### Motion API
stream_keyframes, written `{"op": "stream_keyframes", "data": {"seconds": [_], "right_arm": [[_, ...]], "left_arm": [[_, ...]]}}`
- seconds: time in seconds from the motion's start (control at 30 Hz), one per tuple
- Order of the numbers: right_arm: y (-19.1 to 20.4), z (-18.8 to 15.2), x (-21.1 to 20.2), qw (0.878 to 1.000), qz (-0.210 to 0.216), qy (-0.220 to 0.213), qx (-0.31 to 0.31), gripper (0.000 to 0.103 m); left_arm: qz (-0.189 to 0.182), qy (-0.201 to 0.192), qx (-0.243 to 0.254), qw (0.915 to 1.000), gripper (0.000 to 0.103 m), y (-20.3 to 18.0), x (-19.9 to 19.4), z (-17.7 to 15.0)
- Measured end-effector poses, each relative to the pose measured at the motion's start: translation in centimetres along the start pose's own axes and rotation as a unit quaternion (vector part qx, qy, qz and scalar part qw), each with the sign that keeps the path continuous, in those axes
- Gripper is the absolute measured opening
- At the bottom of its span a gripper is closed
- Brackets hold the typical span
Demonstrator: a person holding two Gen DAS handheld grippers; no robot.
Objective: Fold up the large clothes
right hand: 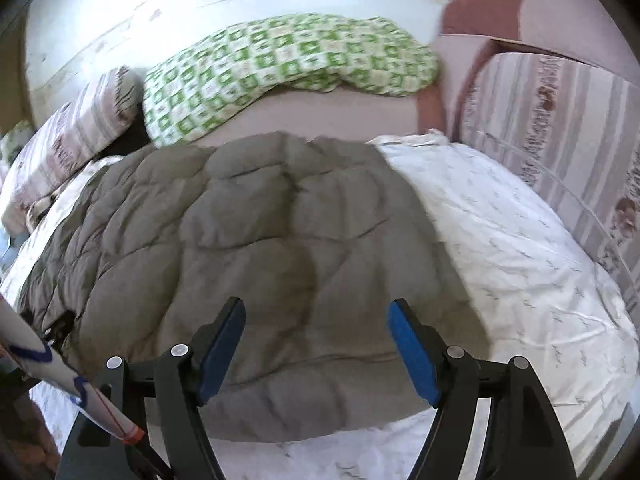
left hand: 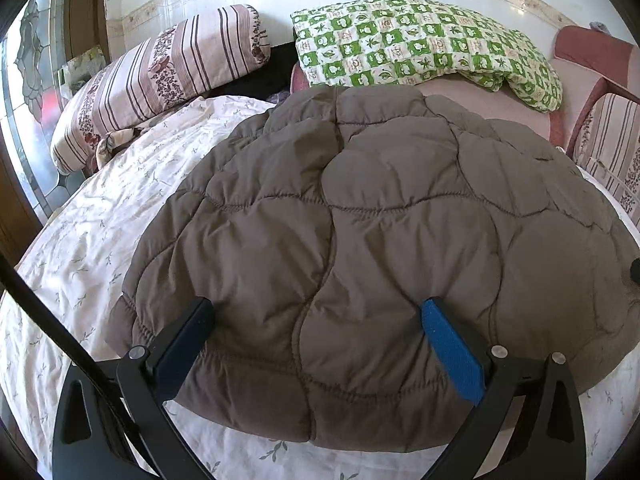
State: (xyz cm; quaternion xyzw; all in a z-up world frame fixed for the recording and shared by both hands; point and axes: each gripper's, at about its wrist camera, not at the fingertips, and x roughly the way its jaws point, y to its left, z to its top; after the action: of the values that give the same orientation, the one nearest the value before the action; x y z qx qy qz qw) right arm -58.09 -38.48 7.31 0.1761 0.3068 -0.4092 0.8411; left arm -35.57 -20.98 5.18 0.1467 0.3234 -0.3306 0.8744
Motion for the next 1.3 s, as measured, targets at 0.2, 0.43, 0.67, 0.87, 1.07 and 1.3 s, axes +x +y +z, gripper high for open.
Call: {"op": "stream_keyframes", "data": {"seconds": [0.2,0.43,0.67,0.87,1.07,1.3], "right_arm": [[1.7,-1.0,3.1,0.999,-0.008,0.043,-0.025,0.08],[2.1,-1.5,3.2,0.998,-0.019,0.042,-0.036,0.082],[2.8,-1.6,-2.1,0.999,-0.003,-0.015,-0.035,0.082],[3.2,-3.8,-8.5,0.998,0.028,-0.045,-0.026,0.082],[3.2,-4.9,-17.1,0.993,0.039,-0.108,-0.032,0.089],[3.7,-5.6,-27.7,0.98,0.057,-0.187,-0.043,0.103]], "left_arm": [[-0.001,0.001,0.003,1.0,0.103,-0.2,0.1,-0.1],[0.007,-0.005,0.011,0.9999,0.103,-0.4,0.1,-0.3],[-0.001,-0.015,0.005,0.9999,0.103,-0.2,-1.9,-0.6],[-0.014,-0.036,0.0,0.9992,0.103,0.4,-7.2,-2.2],[-0.037,-0.088,-0.003,0.9954,0.103,1.6,-16.6,-3.0],[-0.037,-0.147,-0.003,0.9884,0.103,4.3,-27.6,-3.3]]}}
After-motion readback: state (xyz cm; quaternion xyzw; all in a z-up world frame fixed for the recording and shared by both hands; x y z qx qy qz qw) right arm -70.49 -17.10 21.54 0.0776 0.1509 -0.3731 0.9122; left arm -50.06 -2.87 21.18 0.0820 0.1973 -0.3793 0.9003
